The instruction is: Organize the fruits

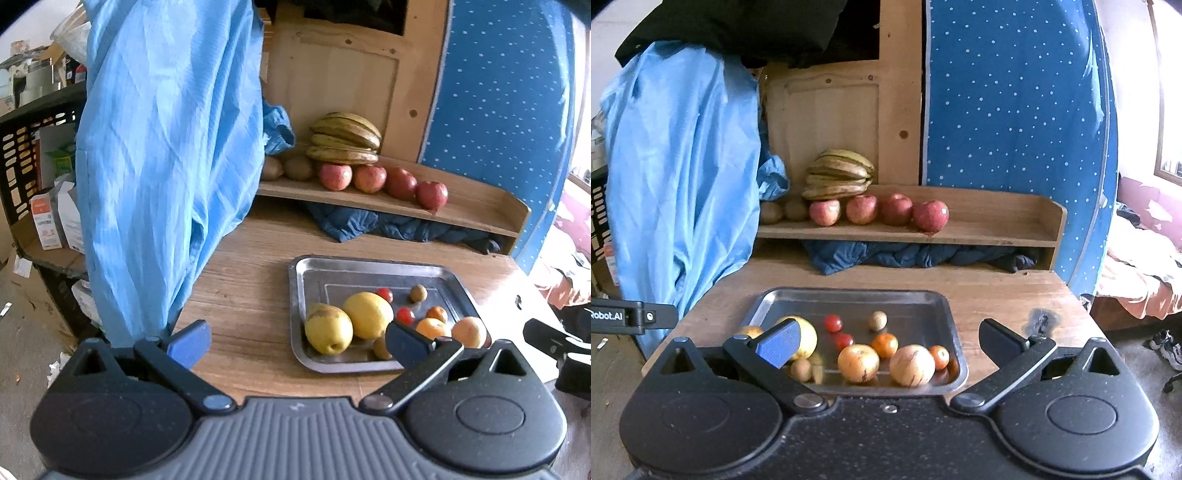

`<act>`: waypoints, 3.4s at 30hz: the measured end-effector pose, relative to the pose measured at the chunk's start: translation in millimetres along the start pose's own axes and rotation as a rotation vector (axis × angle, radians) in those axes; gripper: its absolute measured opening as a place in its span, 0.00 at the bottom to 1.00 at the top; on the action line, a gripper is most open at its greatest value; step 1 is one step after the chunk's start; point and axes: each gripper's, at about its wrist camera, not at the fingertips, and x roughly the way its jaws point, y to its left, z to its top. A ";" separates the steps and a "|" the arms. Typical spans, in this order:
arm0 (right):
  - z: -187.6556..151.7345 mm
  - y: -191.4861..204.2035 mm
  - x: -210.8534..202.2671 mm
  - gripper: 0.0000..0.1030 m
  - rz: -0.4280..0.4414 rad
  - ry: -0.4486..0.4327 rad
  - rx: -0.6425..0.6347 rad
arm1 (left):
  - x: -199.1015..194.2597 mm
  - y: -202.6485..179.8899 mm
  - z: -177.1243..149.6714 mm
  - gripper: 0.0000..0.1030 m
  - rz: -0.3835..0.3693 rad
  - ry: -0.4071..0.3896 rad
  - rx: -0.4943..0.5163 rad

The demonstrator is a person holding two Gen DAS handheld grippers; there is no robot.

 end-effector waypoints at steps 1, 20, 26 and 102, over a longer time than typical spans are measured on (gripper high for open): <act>-1.6 1.3 -2.0 0.99 0.002 0.003 -0.001 | -1.4 0.0 -2.6 1.00 -0.003 -0.004 0.006; -20.1 7.5 -11.7 0.99 0.030 0.071 -0.013 | -11.4 -3.8 -26.3 1.00 0.004 0.018 0.018; -21.5 4.9 -5.8 0.99 0.035 0.091 -0.017 | -6.2 -5.6 -25.8 1.00 0.014 0.034 0.015; -31.5 -8.2 7.8 0.99 -0.015 0.150 0.015 | 20.0 -29.2 -22.0 1.00 -0.019 0.095 0.093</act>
